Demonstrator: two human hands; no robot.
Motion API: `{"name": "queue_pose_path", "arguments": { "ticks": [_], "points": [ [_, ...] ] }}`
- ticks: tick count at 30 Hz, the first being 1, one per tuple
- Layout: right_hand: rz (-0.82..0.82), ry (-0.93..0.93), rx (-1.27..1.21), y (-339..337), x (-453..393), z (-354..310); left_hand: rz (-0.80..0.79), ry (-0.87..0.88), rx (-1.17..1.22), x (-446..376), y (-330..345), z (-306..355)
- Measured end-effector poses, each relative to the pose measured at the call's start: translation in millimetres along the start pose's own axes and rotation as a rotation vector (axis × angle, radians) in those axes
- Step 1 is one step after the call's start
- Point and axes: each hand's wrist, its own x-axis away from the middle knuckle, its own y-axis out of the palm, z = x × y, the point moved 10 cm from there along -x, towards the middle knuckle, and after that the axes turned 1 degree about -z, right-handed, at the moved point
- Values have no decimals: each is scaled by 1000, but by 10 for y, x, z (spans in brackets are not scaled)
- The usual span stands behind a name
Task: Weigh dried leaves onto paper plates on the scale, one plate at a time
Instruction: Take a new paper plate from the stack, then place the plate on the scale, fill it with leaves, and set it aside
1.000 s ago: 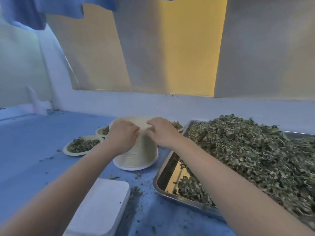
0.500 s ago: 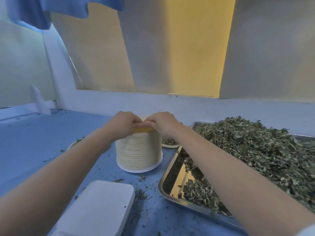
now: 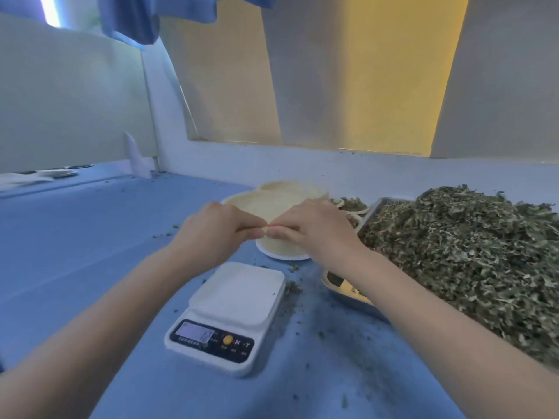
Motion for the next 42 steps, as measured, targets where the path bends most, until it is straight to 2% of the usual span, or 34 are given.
{"name": "queue_pose_path", "arguments": {
  "ticks": [10, 14, 17, 20, 26, 31, 35, 38, 42],
  "points": [
    [-152, 13, 31, 932, 402, -392, -145, -105, -22, 839, 610, -409],
    [-170, 1, 24, 1049, 452, -414, -199, -163, 166, 886, 692, -533],
    [-138, 45, -39, 1049, 447, -357, -84, -206, 359, 880, 580, -656],
    [-43, 106, -196, 934, 336, -281, 93, -246, 444, 853, 362, -832],
    [29, 248, -357, 943, 55, -106, 382, -548, 645, 971, 371, -1404],
    [129, 256, -420, 985, 33, -90, 476, -657, 743, 1069, 645, -1533],
    [136, 241, -431, 1005, 76, -83, 491, -694, 835, 1125, 783, -1583],
    [85, 264, -459, 1014, 71, -53, 455, -707, 845, 1159, 832, -1619],
    [-64, 249, -486, 1045, 71, -82, 411, -698, 869, 1217, 853, -1609]
  ]
}}
